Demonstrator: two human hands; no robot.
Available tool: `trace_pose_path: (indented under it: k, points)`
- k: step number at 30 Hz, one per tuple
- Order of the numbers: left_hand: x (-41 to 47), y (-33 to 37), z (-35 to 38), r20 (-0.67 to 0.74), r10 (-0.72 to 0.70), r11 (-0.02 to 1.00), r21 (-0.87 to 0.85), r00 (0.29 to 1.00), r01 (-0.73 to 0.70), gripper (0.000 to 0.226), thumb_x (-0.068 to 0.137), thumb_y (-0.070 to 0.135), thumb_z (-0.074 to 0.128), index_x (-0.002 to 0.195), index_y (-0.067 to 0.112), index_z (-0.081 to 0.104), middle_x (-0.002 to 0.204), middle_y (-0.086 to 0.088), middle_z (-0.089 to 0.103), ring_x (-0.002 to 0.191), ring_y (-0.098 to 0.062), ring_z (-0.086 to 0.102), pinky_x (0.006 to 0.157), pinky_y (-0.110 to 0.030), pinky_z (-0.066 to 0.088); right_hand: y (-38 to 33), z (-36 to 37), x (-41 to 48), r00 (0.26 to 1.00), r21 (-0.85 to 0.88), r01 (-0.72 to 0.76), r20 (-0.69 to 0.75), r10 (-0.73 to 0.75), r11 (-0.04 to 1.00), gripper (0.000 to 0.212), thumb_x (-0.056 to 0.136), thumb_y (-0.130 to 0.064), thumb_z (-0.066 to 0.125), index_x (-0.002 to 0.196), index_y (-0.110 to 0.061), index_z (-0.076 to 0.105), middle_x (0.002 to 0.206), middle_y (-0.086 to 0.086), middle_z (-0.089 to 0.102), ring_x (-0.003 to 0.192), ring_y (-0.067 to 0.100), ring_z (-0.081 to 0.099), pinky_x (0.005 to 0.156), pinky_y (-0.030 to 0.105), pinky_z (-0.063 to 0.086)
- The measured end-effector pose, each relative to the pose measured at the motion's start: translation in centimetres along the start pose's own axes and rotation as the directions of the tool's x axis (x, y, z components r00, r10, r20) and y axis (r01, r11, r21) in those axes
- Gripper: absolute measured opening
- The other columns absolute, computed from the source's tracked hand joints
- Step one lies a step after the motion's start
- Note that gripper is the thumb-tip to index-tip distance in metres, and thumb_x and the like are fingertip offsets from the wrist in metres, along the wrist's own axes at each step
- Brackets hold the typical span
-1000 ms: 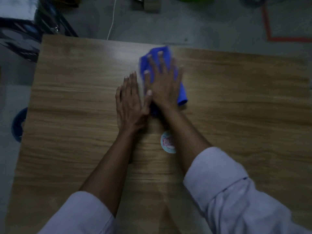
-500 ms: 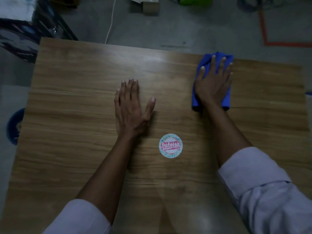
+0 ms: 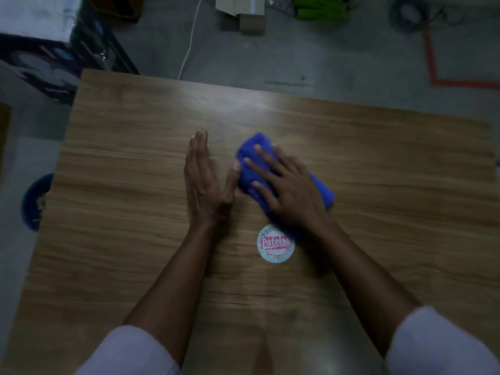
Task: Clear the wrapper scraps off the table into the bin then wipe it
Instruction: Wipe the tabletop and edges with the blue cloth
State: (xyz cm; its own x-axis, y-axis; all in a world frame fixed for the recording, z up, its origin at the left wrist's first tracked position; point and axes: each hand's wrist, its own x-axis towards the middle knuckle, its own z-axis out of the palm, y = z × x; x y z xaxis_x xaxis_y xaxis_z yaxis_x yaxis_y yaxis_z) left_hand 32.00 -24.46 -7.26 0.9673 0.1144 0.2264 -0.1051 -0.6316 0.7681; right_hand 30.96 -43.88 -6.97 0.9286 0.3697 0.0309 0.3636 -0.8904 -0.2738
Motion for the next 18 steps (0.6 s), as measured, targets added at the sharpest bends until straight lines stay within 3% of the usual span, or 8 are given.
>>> trace_pose_path:
  k: [3,6,8,10,13,15,18]
  points:
    - [-0.2,0.4,0.3,0.031,-0.011,0.998,0.057,0.999,0.009,0.077,0.098,0.046,0.053,0.158,0.004,0.028,0.164,-0.013,0.031,0.153,-0.027,0.027,0.121,-0.051,0.028,1.6,-0.4,1.1,0.931,-0.032,-0.354,-0.106,0.349,0.935,0.052,0.106,-0.041,0.034,0.158,-0.034,0.035,0.167,-0.007,0.027,0.153,0.026,0.026,0.114,0.042,0.029]
    - [-0.4,0.7,0.3,0.057,-0.018,0.995,0.102,0.998,0.012,0.08,0.098,0.051,0.051,0.158,0.005,0.027,0.165,-0.012,0.03,0.154,-0.026,0.024,0.125,-0.045,0.022,1.1,-0.6,6.6,0.841,-0.012,-0.535,-0.098,0.531,0.845,0.054,0.108,-0.041,0.029,0.161,-0.032,0.027,0.17,-0.004,0.019,0.156,0.028,0.016,0.121,0.043,0.019]
    - [-0.3,0.6,0.4,0.055,-0.009,0.995,0.102,0.998,0.004,0.08,0.098,0.051,0.051,0.158,0.003,0.027,0.164,-0.013,0.03,0.154,-0.027,0.024,0.125,-0.044,0.022,0.2,-0.1,10.7,0.849,-0.001,-0.525,-0.077,0.523,0.851,0.055,0.108,-0.041,0.028,0.162,-0.031,0.021,0.171,-0.002,0.013,0.157,0.029,0.008,0.124,0.043,0.011]
    - [-0.2,0.5,0.4,0.042,-0.005,0.996,0.092,0.999,0.002,0.08,0.098,0.05,0.052,0.157,0.001,0.029,0.163,-0.016,0.031,0.153,-0.029,0.026,0.124,-0.046,0.023,-1.6,0.3,13.6,0.911,-0.025,-0.412,-0.027,0.412,0.911,0.056,0.108,-0.04,0.031,0.162,-0.03,0.02,0.171,0.001,0.012,0.157,0.03,0.009,0.125,0.042,0.011]
    - [-0.1,0.4,0.2,0.014,-0.016,0.998,0.057,1.0,0.015,0.079,0.098,0.049,0.053,0.155,-0.002,0.031,0.162,-0.018,0.033,0.152,-0.03,0.028,0.123,-0.049,0.025,-3.8,0.9,12.6,0.994,-0.012,-0.097,0.043,0.098,0.995,0.053,0.106,-0.036,0.035,0.158,-0.026,0.036,0.166,0.005,0.03,0.152,0.035,0.027,0.117,0.043,0.028]
    - [0.0,0.3,0.1,0.014,-0.004,0.999,0.049,1.0,0.003,0.079,0.097,0.047,0.054,0.154,-0.003,0.033,0.161,-0.019,0.034,0.152,-0.031,0.029,0.122,-0.05,0.026,-2.9,1.3,9.5,0.999,0.022,0.011,-0.034,-0.01,1.0,0.055,0.1,-0.034,0.036,0.152,-0.019,0.047,0.158,0.008,0.044,0.145,0.037,0.042,0.109,0.045,0.039]
    - [-0.2,0.5,0.2,0.036,-0.004,0.998,0.055,0.999,0.002,0.078,0.097,0.046,0.055,0.155,-0.001,0.032,0.161,-0.017,0.035,0.152,-0.031,0.029,0.122,-0.05,0.026,0.8,0.7,6.9,0.971,-0.014,-0.217,-0.105,0.215,0.976,0.058,0.103,-0.033,0.028,0.158,-0.015,0.035,0.163,0.008,0.035,0.151,0.033,0.032,0.118,0.046,0.03]
